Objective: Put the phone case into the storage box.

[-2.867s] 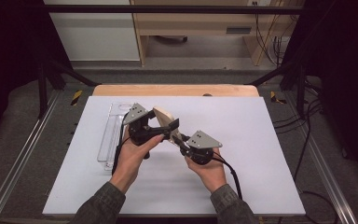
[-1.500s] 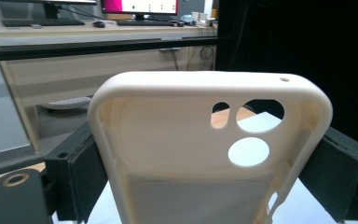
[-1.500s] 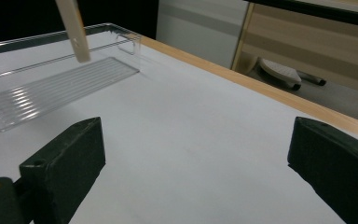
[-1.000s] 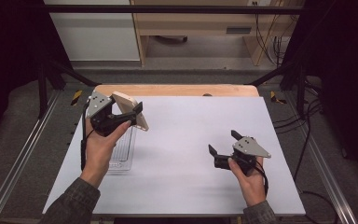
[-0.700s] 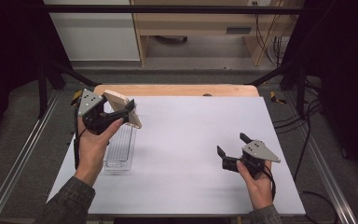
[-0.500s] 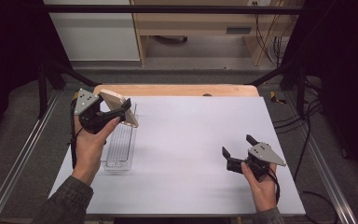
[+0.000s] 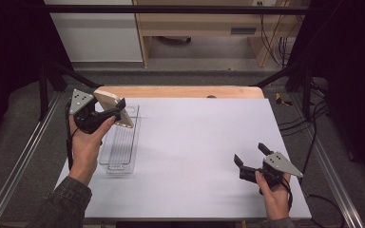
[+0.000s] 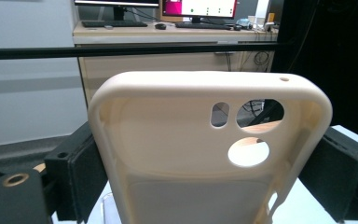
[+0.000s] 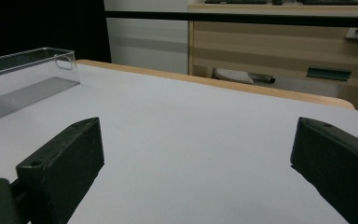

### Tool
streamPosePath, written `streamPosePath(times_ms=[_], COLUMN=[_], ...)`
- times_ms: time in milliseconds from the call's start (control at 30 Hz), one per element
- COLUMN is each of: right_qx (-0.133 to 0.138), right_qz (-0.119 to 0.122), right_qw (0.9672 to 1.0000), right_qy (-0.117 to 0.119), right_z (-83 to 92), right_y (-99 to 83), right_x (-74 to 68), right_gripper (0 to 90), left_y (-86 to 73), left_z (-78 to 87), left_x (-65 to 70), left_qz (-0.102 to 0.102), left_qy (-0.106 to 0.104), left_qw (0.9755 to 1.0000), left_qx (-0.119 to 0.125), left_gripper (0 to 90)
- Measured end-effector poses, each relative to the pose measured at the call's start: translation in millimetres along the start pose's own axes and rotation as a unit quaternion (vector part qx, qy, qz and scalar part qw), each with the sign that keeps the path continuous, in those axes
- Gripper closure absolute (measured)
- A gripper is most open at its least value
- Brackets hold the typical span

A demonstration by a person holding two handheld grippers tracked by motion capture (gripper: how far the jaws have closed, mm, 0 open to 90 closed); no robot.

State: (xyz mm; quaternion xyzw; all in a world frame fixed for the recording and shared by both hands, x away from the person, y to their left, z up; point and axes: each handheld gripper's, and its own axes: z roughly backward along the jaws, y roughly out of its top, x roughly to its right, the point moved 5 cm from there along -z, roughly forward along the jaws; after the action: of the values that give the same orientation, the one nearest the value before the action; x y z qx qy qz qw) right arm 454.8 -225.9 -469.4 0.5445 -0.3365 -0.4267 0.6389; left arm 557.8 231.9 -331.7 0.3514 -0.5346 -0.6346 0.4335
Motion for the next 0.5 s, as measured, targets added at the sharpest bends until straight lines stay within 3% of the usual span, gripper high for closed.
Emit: streamPosePath(times_ms=[500], right_qx=[0.014], right_qz=[0.001], right_qw=[0.9998], right_qy=[0.013], right_z=[5.5], right_y=[-10.5], right_x=[-2.6], right_gripper=[2.0], left_y=[-7.4], left_z=[-13.8], left_x=[-11.8], left_qz=[0.004], left_qy=[0.022], left_qw=[0.9997], left_qx=[-0.010], left_gripper=[10.4])
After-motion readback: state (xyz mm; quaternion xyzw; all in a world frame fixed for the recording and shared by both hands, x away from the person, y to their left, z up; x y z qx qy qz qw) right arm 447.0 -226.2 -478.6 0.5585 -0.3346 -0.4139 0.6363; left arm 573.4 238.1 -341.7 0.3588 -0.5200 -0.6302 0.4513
